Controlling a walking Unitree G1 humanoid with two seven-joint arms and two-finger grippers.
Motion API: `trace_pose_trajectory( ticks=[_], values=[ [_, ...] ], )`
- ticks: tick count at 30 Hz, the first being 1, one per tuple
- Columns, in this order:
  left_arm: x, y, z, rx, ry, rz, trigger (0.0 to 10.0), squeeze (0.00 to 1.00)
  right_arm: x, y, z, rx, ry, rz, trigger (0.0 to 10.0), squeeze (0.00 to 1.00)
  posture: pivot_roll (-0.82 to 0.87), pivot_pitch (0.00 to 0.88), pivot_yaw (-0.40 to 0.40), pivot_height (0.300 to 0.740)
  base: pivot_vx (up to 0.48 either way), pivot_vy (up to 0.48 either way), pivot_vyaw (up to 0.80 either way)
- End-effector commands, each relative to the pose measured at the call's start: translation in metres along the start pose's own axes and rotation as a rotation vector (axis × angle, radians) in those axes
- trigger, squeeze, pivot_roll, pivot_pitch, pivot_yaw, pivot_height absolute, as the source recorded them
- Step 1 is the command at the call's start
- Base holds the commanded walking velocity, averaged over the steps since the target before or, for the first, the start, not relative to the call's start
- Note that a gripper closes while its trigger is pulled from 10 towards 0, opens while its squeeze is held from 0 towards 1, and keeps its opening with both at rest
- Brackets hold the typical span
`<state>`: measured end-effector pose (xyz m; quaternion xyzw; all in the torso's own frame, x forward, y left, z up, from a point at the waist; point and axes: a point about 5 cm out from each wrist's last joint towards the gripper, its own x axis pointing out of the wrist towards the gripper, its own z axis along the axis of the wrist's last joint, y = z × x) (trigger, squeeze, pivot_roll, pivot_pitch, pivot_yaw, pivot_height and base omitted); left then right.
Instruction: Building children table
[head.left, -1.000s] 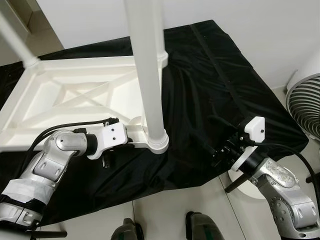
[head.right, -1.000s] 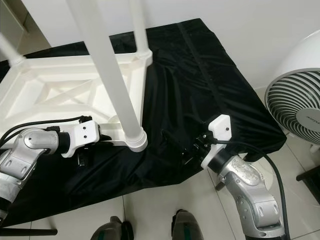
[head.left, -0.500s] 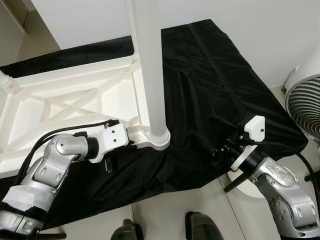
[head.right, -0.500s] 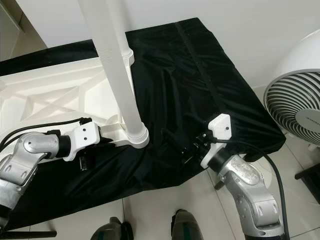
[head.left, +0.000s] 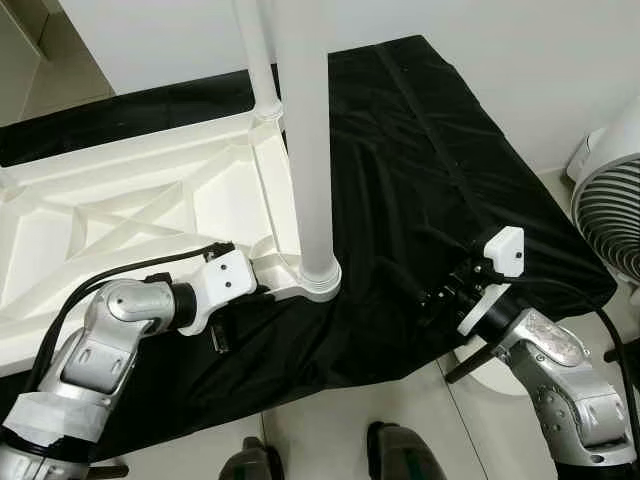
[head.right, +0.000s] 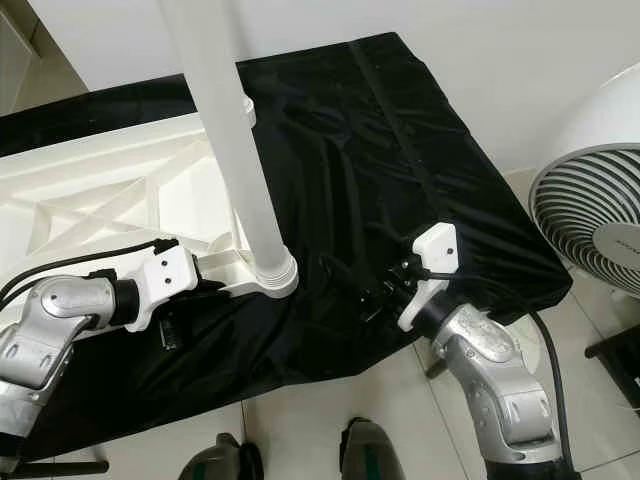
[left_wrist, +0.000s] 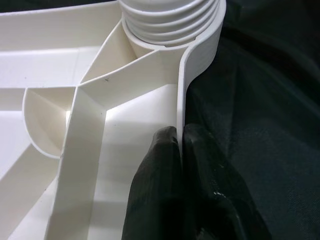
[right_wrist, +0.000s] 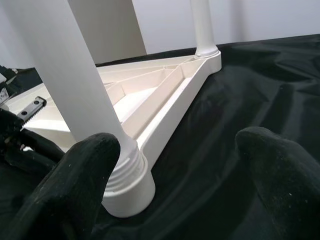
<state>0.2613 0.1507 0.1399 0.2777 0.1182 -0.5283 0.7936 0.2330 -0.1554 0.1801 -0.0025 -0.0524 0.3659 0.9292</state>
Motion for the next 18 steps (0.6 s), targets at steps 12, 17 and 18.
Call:
trace_pose_trajectory(
  ticks=[12,17,18],
  values=[
    [0.009,-0.007,0.012,-0.082,-0.093,0.145,10.0,0.00,0.010,0.006,-0.005,0.031,0.013,0.089,10.0,0.00,-0.03,0.124,0.055,0.740,0.000,0.000,0.00],
    [0.011,-0.009,0.032,-0.148,-0.202,0.159,10.0,0.00,0.014,0.008,-0.005,0.027,0.017,0.130,10.0,0.00,-0.03,0.121,0.045,0.740,0.000,0.000,0.00],
    [0.010,-0.009,0.038,-0.172,-0.238,0.153,10.0,0.00,0.015,0.008,-0.005,0.024,0.019,0.143,10.0,0.00,-0.03,0.120,0.045,0.740,0.000,0.000,0.00]
  ],
)
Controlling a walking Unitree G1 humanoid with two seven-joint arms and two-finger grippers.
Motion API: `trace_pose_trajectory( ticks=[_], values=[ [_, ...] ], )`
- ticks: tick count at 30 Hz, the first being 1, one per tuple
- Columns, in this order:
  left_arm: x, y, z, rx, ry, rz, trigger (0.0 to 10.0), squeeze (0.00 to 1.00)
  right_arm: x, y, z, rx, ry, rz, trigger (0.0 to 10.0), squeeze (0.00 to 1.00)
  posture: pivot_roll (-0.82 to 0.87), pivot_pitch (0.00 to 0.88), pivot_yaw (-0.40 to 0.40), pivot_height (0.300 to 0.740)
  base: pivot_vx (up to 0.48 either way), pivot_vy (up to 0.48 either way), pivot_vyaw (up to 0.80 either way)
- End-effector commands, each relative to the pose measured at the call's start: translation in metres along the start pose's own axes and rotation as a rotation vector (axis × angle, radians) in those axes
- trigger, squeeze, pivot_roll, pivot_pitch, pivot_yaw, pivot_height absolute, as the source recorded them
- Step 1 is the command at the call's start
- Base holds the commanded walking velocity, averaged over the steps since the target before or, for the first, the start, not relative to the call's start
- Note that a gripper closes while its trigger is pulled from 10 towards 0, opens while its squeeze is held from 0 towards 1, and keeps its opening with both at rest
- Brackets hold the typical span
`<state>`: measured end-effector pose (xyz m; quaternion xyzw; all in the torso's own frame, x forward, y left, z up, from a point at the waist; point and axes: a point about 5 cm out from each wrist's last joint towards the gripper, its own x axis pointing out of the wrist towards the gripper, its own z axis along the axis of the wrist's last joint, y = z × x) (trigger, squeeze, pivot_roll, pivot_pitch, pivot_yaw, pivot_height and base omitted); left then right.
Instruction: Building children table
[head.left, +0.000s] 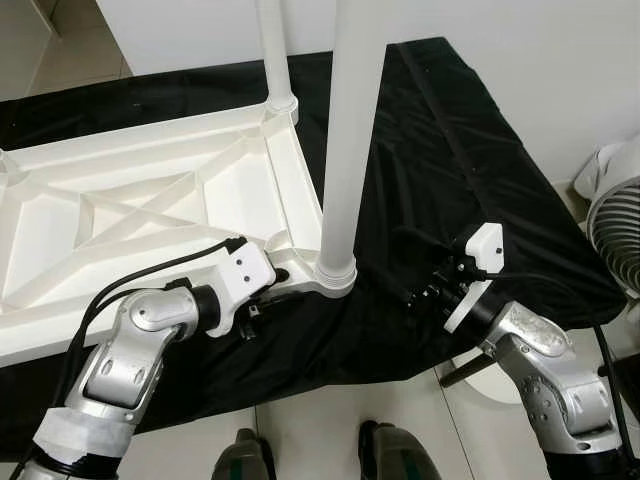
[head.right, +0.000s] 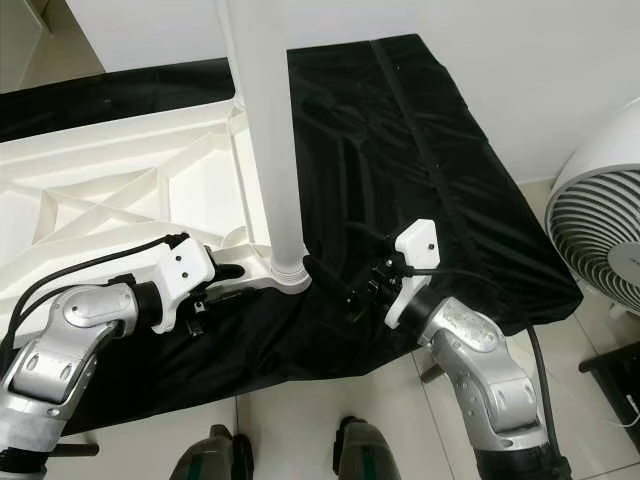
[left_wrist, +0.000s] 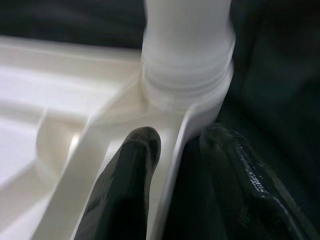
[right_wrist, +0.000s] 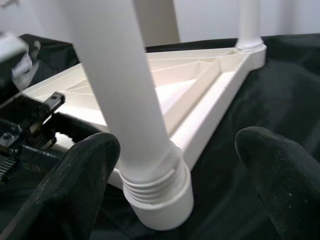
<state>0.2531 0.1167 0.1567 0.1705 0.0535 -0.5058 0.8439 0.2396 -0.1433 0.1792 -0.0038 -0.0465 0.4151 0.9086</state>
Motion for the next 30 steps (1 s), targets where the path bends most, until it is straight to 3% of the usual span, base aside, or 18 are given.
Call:
trace_pose_trajectory(
  ticks=[1,5,13,16,20,30],
  values=[
    [-0.003,0.002,0.013,-0.056,-0.060,0.053,10.0,0.00,0.005,0.002,-0.003,0.011,0.011,0.051,10.0,0.00,-0.03,0.120,0.043,0.740,0.000,0.000,0.00],
    [-0.002,0.002,0.019,-0.072,-0.086,0.053,10.0,0.00,0.008,0.001,-0.003,0.003,0.014,0.065,10.0,0.00,-0.03,0.118,0.041,0.740,0.000,0.000,0.00],
    [-0.005,-0.005,0.015,-0.065,-0.037,0.026,10.0,0.00,0.024,-0.007,-0.007,-0.026,0.033,0.121,10.0,0.00,-0.03,0.124,0.039,0.740,0.000,0.000,0.00],
    [-0.010,-0.008,0.012,-0.013,-0.003,0.010,10.0,0.00,0.030,-0.010,-0.008,-0.030,0.031,0.127,10.0,0.00,-0.02,0.126,0.032,0.740,0.000,0.000,0.00],
    [-0.014,-0.009,0.010,-0.011,0.017,0.008,10.0,0.00,0.035,-0.011,-0.009,-0.031,0.032,0.140,10.0,0.00,-0.02,0.127,0.029,0.740,0.000,0.000,0.00],
    [-0.019,-0.013,0.014,-0.114,-0.011,0.064,10.0,0.00,0.057,-0.020,-0.011,-0.044,0.024,0.186,10.0,0.00,0.00,0.123,0.013,0.740,0.000,0.000,0.00]
  ],
)
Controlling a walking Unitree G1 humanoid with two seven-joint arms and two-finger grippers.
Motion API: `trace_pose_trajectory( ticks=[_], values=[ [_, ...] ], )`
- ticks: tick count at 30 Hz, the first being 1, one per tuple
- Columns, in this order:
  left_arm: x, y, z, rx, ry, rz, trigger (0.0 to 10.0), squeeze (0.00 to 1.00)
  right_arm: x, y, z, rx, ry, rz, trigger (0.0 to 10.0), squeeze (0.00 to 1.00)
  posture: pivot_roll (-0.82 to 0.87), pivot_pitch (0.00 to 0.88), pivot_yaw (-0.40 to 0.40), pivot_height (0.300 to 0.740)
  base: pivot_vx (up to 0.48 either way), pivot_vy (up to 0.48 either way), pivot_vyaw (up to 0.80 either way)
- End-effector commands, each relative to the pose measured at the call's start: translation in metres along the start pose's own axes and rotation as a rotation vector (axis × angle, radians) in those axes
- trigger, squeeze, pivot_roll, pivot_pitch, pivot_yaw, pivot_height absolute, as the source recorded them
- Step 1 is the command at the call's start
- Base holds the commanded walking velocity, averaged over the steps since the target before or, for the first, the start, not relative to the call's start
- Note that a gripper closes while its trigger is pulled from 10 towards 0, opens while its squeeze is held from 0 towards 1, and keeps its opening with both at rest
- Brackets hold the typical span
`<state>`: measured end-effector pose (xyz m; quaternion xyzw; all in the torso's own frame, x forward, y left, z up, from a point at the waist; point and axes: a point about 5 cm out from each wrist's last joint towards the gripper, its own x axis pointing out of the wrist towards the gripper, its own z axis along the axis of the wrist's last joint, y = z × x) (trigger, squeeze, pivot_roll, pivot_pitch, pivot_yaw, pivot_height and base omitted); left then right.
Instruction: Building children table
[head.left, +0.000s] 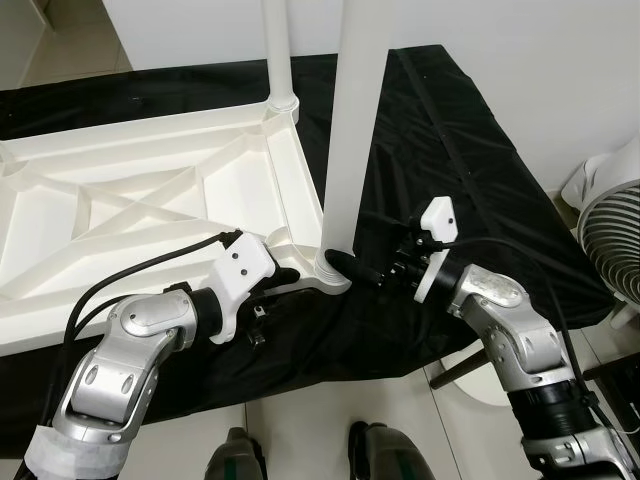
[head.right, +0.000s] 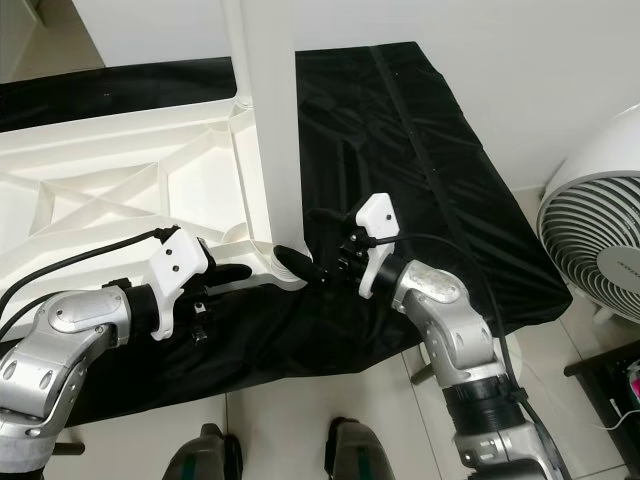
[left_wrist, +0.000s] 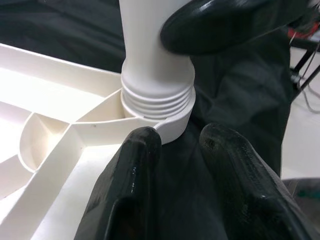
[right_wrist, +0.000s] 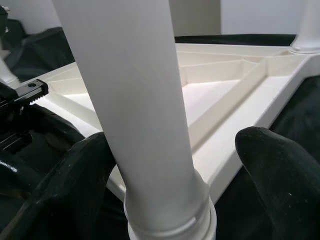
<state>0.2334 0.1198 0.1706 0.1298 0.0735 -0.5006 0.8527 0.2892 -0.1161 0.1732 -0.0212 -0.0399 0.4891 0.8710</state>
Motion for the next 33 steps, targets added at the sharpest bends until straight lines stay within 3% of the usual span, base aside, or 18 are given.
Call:
trace_pose_trajectory(
  ticks=[1,12,13,14,16,17,18,19,26,33],
  values=[
    [-0.003,-0.001,0.000,-0.021,-0.007,0.058,10.0,0.00,0.004,-0.001,0.000,-0.024,0.004,0.018,10.0,0.00,0.00,0.123,0.013,0.740,0.000,0.000,0.00],
    [-0.003,-0.008,0.003,-0.089,-0.026,0.092,10.0,0.00,0.015,-0.011,-0.002,-0.055,0.035,0.046,10.0,0.00,0.01,0.121,-0.002,0.740,0.000,0.000,0.00],
    [-0.003,-0.009,0.003,-0.102,-0.023,0.101,10.0,0.00,0.017,-0.012,-0.005,-0.064,0.051,0.045,8.2,0.00,0.02,0.121,-0.009,0.740,0.000,0.000,0.00],
    [-0.003,-0.009,0.003,-0.107,-0.019,0.108,10.0,0.00,0.018,-0.011,-0.008,-0.064,0.065,0.050,4.9,0.00,0.02,0.122,-0.014,0.740,0.000,0.000,0.00],
    [-0.003,-0.009,0.003,-0.111,-0.015,0.113,10.0,0.00,0.020,-0.011,-0.010,-0.064,0.073,0.055,4.9,0.00,0.02,0.121,-0.021,0.740,0.000,0.000,0.00],
    [-0.003,-0.009,0.003,-0.114,-0.013,0.115,10.0,0.00,0.021,-0.011,-0.012,-0.063,0.077,0.059,3.2,0.00,0.02,0.121,-0.027,0.740,0.000,0.000,0.00],
    [-0.003,-0.009,0.003,-0.114,-0.013,0.115,10.0,0.00,0.021,-0.011,-0.012,-0.063,0.077,0.059,3.2,0.00,0.02,0.121,-0.027,0.740,0.000,0.000,0.00],
    [-0.002,-0.010,0.003,-0.128,-0.018,0.114,10.0,0.00,0.022,-0.011,-0.013,-0.058,0.080,0.063,0.0,0.00,0.02,0.121,-0.027,0.740,0.000,0.000,0.00],
    [0.005,-0.011,0.005,-0.167,-0.029,0.119,10.0,0.00,0.023,-0.014,-0.013,-0.060,0.089,0.043,0.0,0.00,0.01,0.117,-0.048,0.740,0.000,0.000,0.00],
    [0.010,-0.011,0.008,-0.173,-0.045,0.146,10.0,0.00,0.017,-0.028,-0.013,-0.064,0.088,-0.175,0.0,0.00,0.01,0.111,-0.050,0.740,0.000,0.000,0.00]
  ],
)
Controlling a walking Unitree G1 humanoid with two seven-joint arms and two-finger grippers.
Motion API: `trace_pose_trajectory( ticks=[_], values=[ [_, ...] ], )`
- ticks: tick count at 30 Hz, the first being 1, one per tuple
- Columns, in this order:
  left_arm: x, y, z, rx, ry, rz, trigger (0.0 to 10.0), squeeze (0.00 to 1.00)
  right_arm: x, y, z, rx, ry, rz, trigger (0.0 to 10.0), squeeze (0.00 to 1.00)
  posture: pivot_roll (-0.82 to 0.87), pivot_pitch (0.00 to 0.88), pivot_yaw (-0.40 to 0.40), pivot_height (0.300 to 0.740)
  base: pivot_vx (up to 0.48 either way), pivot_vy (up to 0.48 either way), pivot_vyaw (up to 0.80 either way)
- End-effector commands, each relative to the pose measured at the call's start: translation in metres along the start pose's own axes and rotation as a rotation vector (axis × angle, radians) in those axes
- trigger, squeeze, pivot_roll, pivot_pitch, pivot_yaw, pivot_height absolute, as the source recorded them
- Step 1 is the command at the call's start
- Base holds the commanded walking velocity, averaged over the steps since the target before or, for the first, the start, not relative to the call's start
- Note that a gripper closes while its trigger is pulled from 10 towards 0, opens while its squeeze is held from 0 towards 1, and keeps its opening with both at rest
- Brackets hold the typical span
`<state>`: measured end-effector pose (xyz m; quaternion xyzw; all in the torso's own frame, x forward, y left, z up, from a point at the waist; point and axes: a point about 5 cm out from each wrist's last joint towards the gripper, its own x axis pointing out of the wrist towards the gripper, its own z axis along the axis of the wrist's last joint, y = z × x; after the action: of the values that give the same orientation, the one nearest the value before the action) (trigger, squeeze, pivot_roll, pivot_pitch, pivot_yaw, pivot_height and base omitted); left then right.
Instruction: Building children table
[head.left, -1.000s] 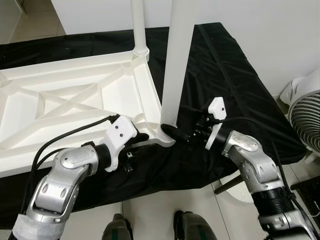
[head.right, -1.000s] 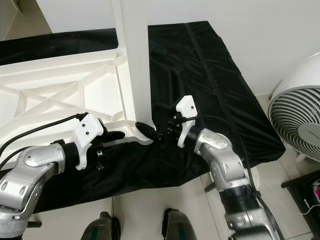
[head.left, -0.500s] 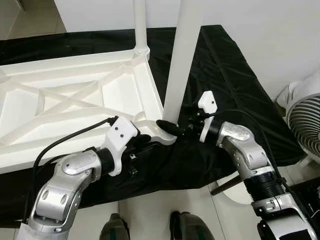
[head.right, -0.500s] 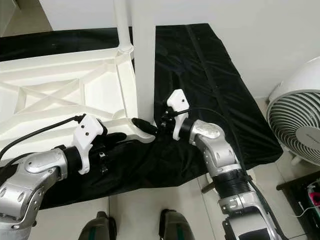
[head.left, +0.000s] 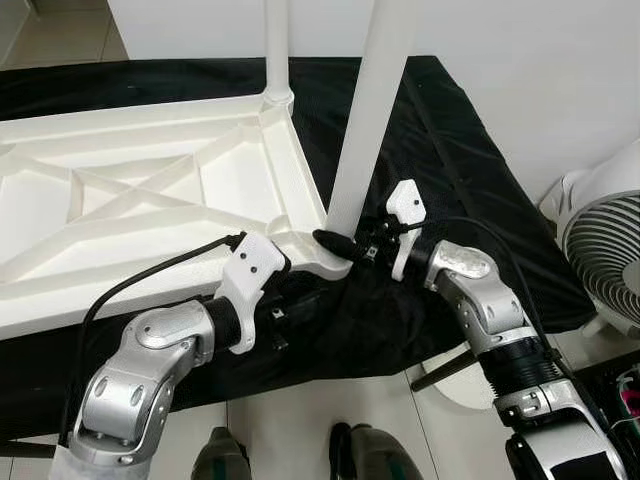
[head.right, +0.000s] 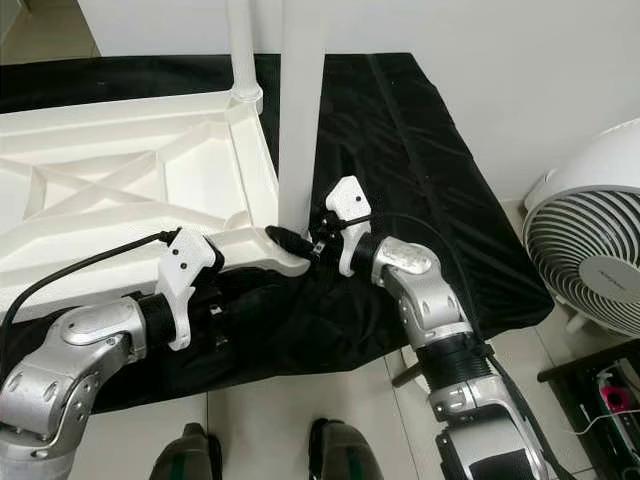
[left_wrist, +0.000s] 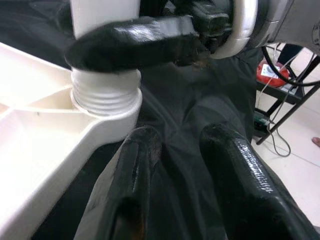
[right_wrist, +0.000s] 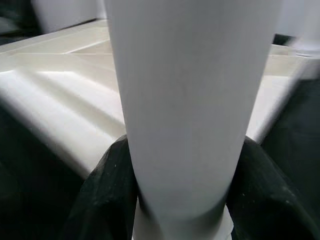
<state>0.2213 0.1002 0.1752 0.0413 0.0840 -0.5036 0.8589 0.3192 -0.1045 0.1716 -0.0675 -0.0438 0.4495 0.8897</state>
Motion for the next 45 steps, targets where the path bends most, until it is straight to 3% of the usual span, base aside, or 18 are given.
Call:
trace_pose_trajectory(
  ticks=[1,4,7,8,9,12,14,17,23,24,25,34,37,38,39,40,41,45],
  values=[
    [0.000,0.008,-0.001,-0.005,0.014,0.163,10.0,0.00,-0.008,-0.008,-0.010,0.023,0.051,-0.088,0.0,0.00,0.01,0.111,-0.050,0.740,0.000,0.000,0.00],
    [0.000,0.008,0.000,-0.009,0.008,0.167,10.0,0.00,-0.008,-0.010,-0.011,0.027,0.052,-0.133,0.0,0.00,0.01,0.111,-0.050,0.740,0.000,0.000,0.00],
    [0.002,0.007,0.002,-0.022,-0.008,0.187,10.0,0.00,-0.013,0.004,-0.018,0.179,0.056,-0.543,0.0,0.00,-0.01,0.105,-0.039,0.740,0.000,0.000,0.00],
    [0.002,0.007,0.002,-0.022,-0.008,0.187,10.0,0.00,-0.013,0.004,-0.018,0.179,0.056,-0.543,0.0,0.00,-0.01,0.105,-0.039,0.740,0.000,0.000,0.00],
    [0.003,0.007,0.002,-0.023,-0.009,0.189,10.0,0.00,-0.015,0.009,-0.020,0.196,0.068,-0.630,0.0,0.00,-0.01,0.105,-0.039,0.740,0.000,0.000,0.00],
    [0.003,0.008,0.003,-0.025,-0.008,0.190,10.0,0.00,-0.016,0.012,-0.022,0.193,0.079,-0.691,0.0,0.00,-0.01,0.104,-0.034,0.740,0.000,0.000,0.00],
    [0.005,0.010,0.004,-0.023,-0.009,0.189,10.0,0.00,-0.013,0.024,-0.023,0.197,0.086,-0.785,0.0,0.00,-0.02,0.102,-0.023,0.740,0.000,0.000,0.00],
    [0.006,0.011,0.005,-0.021,-0.012,0.185,10.0,0.00,-0.011,0.027,-0.019,0.180,0.068,-0.785,0.0,0.00,-0.03,0.100,-0.018,0.740,0.000,0.000,0.00],
    [0.008,0.009,0.005,-0.022,-0.012,0.174,10.0,0.00,-0.019,0.019,-0.018,0.213,0.061,-0.824,0.0,0.00,-0.03,0.099,-0.014,0.740,0.000,0.000,0.00],
    [0.009,0.010,0.006,-0.022,-0.014,0.175,10.0,0.00,-0.021,0.017,-0.017,0.212,0.065,-0.834,10.0,0.00,-0.03,0.098,-0.013,0.740,0.000,0.000,0.00],
    [0.009,0.011,0.006,-0.020,-0.016,0.183,10.0,0.00,-0.026,0.013,-0.016,0.216,0.060,-0.828,10.0,1.00,-0.03,0.100,-0.017,0.740,0.000,0.000,0.00],
    [0.008,0.011,0.007,-0.020,-0.021,0.202,10.0,0.00,-0.037,0.000,-0.009,0.187,0.002,-0.714,10.0,1.00,-0.03,0.104,-0.019,0.740,0.000,0.000,0.00],
    [0.009,0.011,0.008,-0.022,-0.027,0.209,10.0,0.00,-0.041,-0.007,-0.005,0.157,-0.009,-0.547,10.0,0.98,-0.02,0.105,-0.014,0.740,0.000,0.000,0.00],
    [0.009,0.011,0.008,-0.022,-0.027,0.209,10.0,0.00,-0.041,-0.007,-0.005,0.157,-0.009,-0.547,10.0,0.98,-0.02,0.105,-0.014,0.740,0.000,0.000,0.00],
    [0.009,0.010,0.008,-0.021,-0.027,0.209,10.0,0.00,-0.042,-0.008,-0.004,0.140,-0.005,-0.461,10.0,0.00,-0.02,0.105,-0.011,0.740,0.000,0.000,0.00],
    [0.009,0.010,0.008,-0.021,-0.027,0.209,10.0,0.00,-0.042,-0.008,-0.004,0.140,-0.005,-0.461,10.0,0.00,-0.02,0.105,-0.011,0.740,0.000,0.000,0.00],
    [0.009,0.010,0.008,-0.013,-0.024,0.207,10.0,0.00,-0.044,-0.010,-0.006,0.098,0.012,-0.334,10.0,0.00,-0.02,0.104,-0.010,0.740,0.000,0.000,0.00],
    [0.010,0.010,0.009,-0.005,-0.021,0.206,10.0,0.00,-0.044,-0.012,-0.010,0.063,0.033,-0.248,10.0,0.00,-0.01,0.102,-0.009,0.740,0.000,0.000,0.00]
  ],
)
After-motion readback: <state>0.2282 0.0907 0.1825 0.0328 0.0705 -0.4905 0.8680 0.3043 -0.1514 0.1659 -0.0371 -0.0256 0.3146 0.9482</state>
